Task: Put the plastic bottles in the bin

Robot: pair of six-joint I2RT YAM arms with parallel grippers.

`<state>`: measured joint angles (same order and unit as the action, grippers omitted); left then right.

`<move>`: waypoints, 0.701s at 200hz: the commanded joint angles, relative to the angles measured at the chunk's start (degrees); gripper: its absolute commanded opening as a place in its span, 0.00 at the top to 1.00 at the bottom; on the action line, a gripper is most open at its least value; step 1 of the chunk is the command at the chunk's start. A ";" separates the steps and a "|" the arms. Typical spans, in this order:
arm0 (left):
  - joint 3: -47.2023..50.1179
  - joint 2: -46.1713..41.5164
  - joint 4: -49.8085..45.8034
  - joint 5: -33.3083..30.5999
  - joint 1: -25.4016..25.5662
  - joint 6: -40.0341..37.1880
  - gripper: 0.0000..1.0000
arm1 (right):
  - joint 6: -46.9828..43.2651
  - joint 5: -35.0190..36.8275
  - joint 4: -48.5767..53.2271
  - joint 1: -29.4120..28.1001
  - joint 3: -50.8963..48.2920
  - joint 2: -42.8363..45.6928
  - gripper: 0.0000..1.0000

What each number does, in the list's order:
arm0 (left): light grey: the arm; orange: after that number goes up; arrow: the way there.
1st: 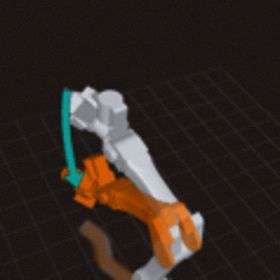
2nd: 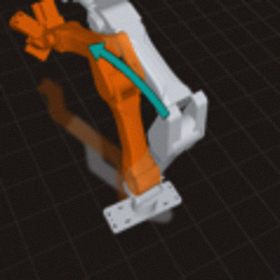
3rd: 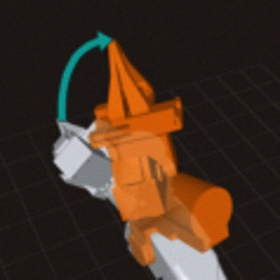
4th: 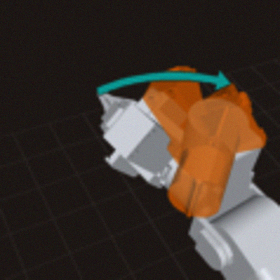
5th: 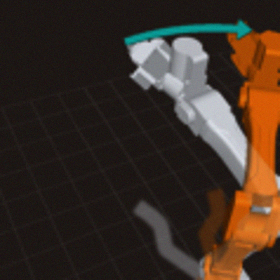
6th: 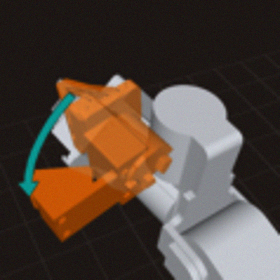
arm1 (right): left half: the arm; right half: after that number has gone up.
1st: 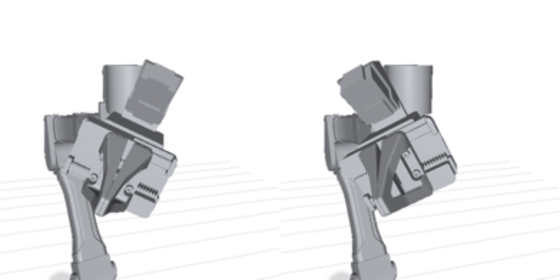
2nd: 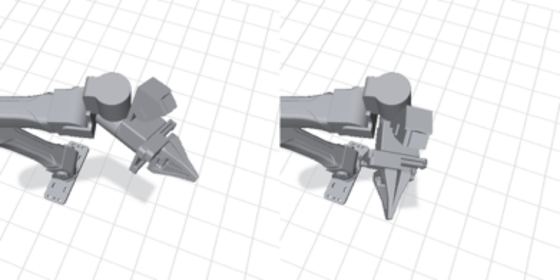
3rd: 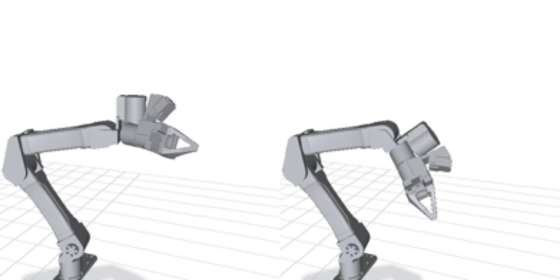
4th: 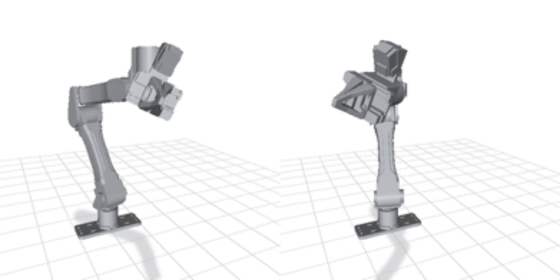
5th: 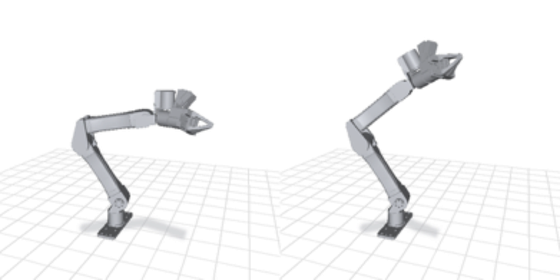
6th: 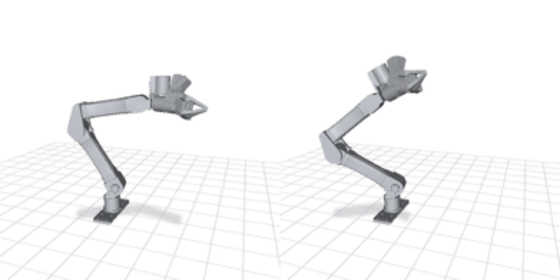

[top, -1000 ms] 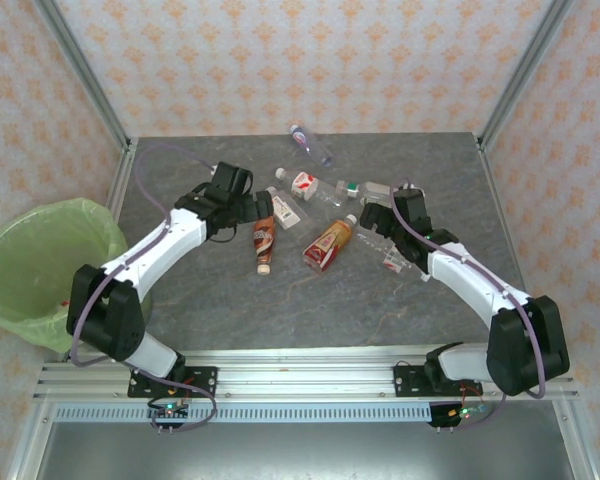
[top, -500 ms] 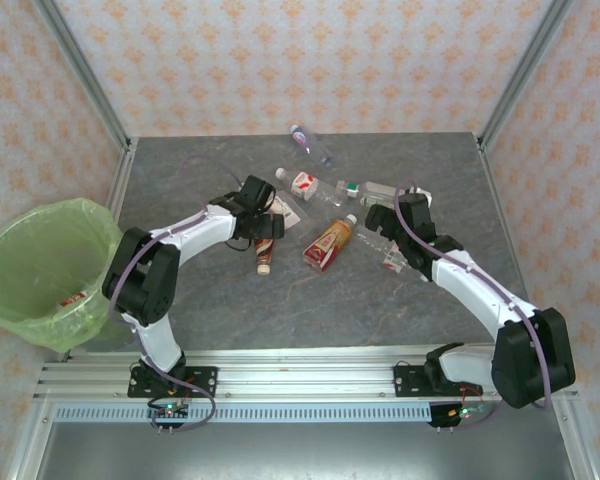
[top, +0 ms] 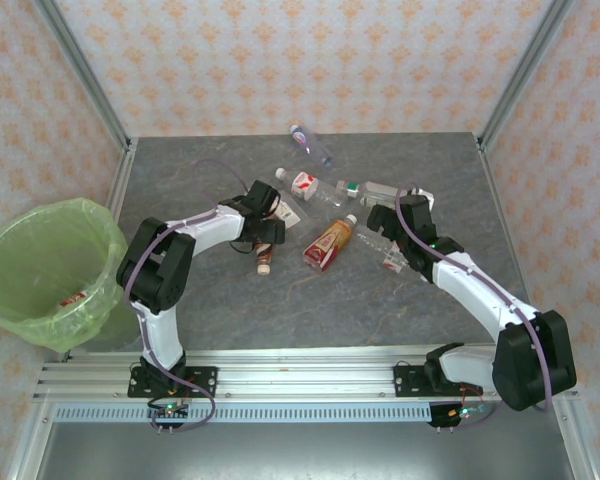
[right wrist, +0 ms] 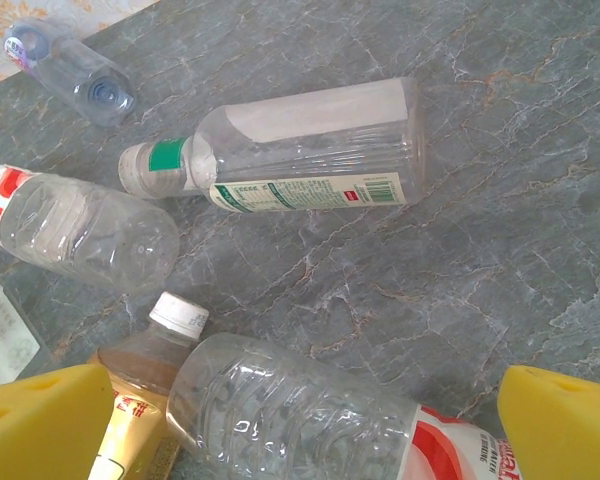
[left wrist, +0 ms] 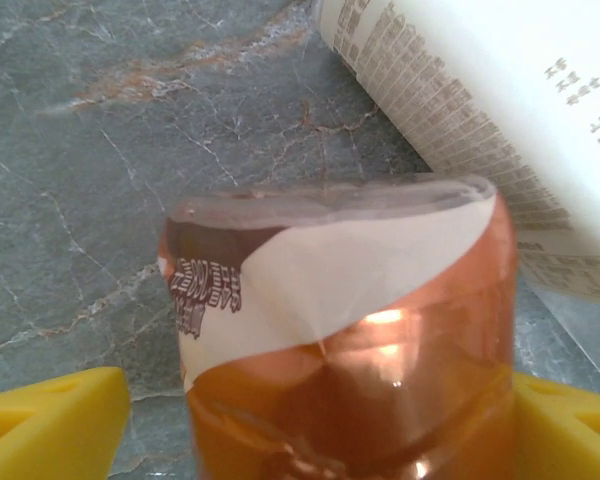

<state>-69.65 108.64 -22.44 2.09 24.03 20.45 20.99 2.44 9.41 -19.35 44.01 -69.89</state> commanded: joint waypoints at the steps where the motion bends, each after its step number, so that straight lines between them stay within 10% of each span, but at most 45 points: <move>1: -2.29 0.43 0.38 -3.03 0.66 -0.50 0.11 | 0.62 1.61 -1.14 -0.15 -0.85 0.98 0.01; 140: -3.76 1.18 -1.24 -7.42 1.96 -0.28 0.38 | -0.18 0.61 -0.53 -0.16 -1.08 1.44 0.01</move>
<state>-73.38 113.08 -22.48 -1.43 25.52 20.03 20.99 2.61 8.99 -19.35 43.42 -69.84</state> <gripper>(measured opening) 0.635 0.992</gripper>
